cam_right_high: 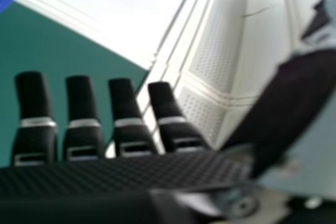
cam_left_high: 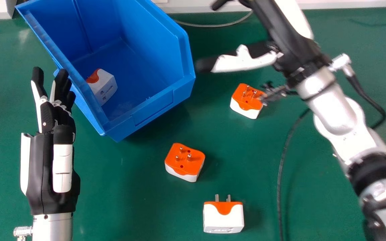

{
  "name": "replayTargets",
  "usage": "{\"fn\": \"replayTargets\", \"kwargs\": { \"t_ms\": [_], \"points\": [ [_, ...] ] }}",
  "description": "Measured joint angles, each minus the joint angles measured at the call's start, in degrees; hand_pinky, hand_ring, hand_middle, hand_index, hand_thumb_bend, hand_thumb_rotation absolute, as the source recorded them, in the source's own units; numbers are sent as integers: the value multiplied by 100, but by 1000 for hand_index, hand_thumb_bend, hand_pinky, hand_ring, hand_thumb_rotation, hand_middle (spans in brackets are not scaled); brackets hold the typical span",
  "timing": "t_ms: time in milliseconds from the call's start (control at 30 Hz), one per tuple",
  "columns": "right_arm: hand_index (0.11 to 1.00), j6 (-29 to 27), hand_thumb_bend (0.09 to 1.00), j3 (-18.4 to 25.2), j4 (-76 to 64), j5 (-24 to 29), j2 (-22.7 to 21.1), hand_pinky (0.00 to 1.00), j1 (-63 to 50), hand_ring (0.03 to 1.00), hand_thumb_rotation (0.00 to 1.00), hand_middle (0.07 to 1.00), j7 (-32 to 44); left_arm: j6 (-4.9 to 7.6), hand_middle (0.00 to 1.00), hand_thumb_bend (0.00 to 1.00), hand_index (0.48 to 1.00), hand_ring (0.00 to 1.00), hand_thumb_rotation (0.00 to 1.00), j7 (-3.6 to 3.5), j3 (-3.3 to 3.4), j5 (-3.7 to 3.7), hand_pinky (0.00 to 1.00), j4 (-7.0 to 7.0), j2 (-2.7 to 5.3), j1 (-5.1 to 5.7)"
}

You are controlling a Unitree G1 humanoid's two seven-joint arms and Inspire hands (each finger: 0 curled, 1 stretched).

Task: Pick all objects and put in blue box

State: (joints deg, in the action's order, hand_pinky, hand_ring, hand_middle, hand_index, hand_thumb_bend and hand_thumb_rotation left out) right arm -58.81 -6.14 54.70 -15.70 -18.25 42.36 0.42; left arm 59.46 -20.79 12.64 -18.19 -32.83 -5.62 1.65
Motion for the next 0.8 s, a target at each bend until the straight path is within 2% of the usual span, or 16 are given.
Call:
{"fn": "replayTargets", "kwargs": {
  "t_ms": [233, 400, 533, 600, 800],
  "points": [
    [803, -82, 839, 195, -188, -13, -375, 622, -456, 775, 458, 804, -4, -91, 985, 798, 969, 997, 917, -33, 3, -49, 1000, 77, -2, 47],
    [808, -89, 842, 231, -94, -66, -677, 624, -618, 784, 452, 817, -7, -160, 986, 808, 971, 999, 914, -30, 1, -36, 1000, 199, -2, 72],
    [813, -46, 855, 247, 98, -130, -855, 632, -694, 797, 442, 828, -56, -183, 986, 813, 971, 1000, 912, -22, 7, -25, 1000, 201, -7, 75],
    [814, 84, 863, 235, 338, -285, -904, 633, -678, 798, 438, 830, -158, -187, 986, 810, 971, 1000, 912, -32, 4, -12, 1000, 196, -7, 62],
    [827, 695, 884, 114, 1118, -500, -918, 656, -434, 812, 420, 844, -257, -194, 987, 812, 972, 1000, 911, -60, 20, -42, 1000, 194, -37, 49]
  ]
}}
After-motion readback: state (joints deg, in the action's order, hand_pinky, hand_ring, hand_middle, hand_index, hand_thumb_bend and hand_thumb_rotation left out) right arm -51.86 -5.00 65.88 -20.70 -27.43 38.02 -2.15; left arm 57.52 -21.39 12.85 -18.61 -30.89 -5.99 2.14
